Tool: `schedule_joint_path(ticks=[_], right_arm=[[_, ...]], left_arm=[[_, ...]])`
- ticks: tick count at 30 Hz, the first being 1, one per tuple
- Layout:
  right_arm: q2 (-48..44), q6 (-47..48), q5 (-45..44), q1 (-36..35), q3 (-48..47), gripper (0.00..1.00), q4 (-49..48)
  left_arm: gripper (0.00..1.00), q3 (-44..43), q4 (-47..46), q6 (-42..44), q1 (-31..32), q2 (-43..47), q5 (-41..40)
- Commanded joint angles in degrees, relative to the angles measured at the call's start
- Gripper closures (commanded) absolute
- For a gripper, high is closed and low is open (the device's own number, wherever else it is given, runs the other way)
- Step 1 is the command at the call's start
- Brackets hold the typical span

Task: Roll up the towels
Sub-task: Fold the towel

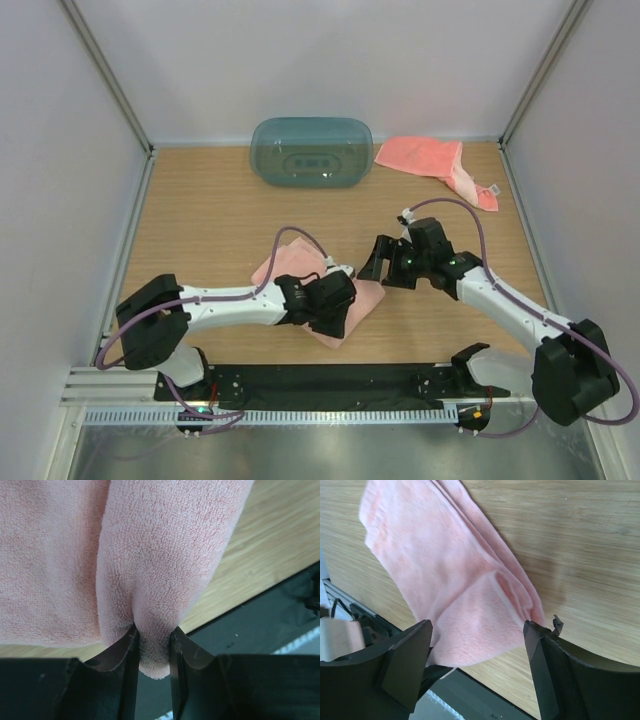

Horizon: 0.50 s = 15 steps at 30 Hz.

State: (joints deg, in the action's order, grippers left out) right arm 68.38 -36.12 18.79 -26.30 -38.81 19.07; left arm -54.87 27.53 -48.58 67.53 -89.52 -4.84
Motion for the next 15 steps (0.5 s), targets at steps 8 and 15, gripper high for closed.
schedule_joint_path(ticks=[8,15], right_arm=[[-10.8,-0.4,1.3,1.0,-2.1,0.1,5.0],[-10.5,-0.6,2.0,1.0,-2.0,0.09,5.3]], left_arm=[[0.96,10.3,-20.4,-12.6,-9.1,6.2,23.5],[0.98,15.8,-27.3,-20.2,-17.2,9.2,33.9]])
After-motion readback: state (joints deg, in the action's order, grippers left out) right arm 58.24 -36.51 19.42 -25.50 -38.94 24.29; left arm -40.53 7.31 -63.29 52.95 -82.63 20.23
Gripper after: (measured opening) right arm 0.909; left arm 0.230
